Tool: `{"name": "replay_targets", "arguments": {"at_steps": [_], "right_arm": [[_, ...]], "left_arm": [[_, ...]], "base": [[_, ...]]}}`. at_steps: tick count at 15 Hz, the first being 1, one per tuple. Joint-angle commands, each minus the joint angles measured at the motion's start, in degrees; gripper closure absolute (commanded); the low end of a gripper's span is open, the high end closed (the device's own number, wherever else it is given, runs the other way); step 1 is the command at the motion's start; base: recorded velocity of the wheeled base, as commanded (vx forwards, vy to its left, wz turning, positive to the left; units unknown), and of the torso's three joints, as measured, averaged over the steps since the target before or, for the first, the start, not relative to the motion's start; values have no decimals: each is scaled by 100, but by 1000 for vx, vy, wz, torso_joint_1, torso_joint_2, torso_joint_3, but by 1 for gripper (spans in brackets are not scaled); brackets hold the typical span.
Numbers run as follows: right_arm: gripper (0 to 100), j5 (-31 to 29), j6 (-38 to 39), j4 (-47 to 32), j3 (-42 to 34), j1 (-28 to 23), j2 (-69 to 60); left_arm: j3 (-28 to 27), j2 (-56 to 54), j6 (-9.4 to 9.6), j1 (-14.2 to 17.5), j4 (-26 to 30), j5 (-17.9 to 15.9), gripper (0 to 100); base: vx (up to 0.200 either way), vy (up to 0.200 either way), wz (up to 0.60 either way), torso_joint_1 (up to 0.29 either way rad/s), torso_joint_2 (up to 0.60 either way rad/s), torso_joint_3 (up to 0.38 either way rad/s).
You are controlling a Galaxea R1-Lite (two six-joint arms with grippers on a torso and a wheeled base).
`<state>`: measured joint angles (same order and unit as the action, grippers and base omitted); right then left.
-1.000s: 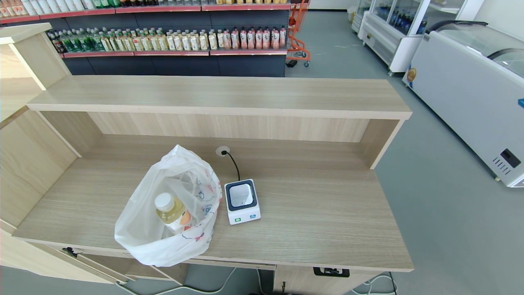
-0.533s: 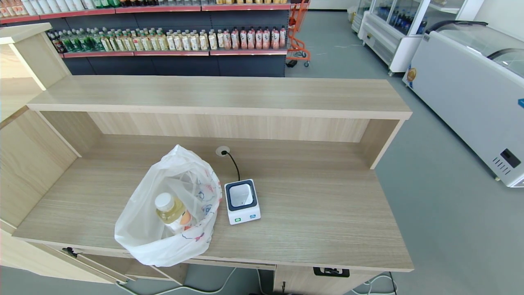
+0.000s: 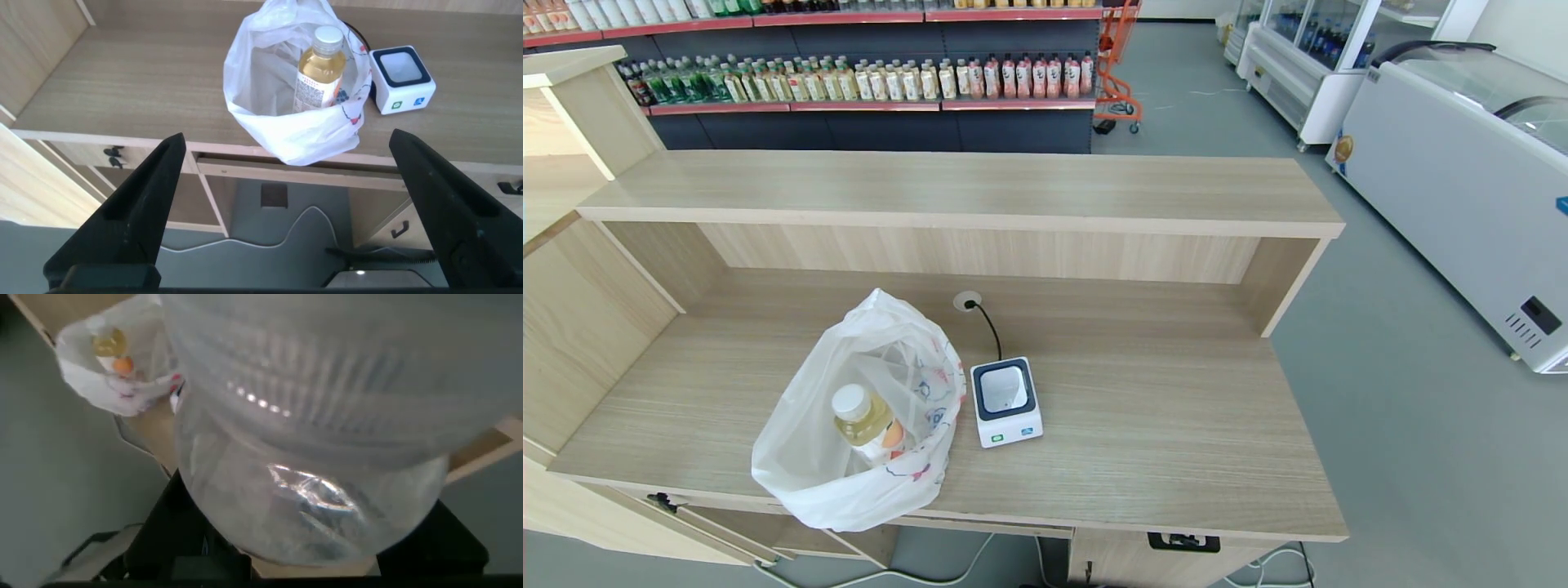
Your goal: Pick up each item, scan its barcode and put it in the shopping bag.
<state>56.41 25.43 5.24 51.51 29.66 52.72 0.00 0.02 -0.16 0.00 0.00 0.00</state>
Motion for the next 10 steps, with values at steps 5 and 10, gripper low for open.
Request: {"name": "replay_targets", "arguments": {"at_steps": [5, 10], "right_arm": [[100, 2, -3, 3, 0, 5, -8], [100, -1255, -1620, 12, -79, -637, 546]], "left_arm": [[0, -2, -2, 0, 0, 0, 0], [0, -2, -2, 0, 0, 0, 0]], "base": [[0, 0, 0, 0, 0, 0], [0, 0, 0, 0, 0, 0]]}}
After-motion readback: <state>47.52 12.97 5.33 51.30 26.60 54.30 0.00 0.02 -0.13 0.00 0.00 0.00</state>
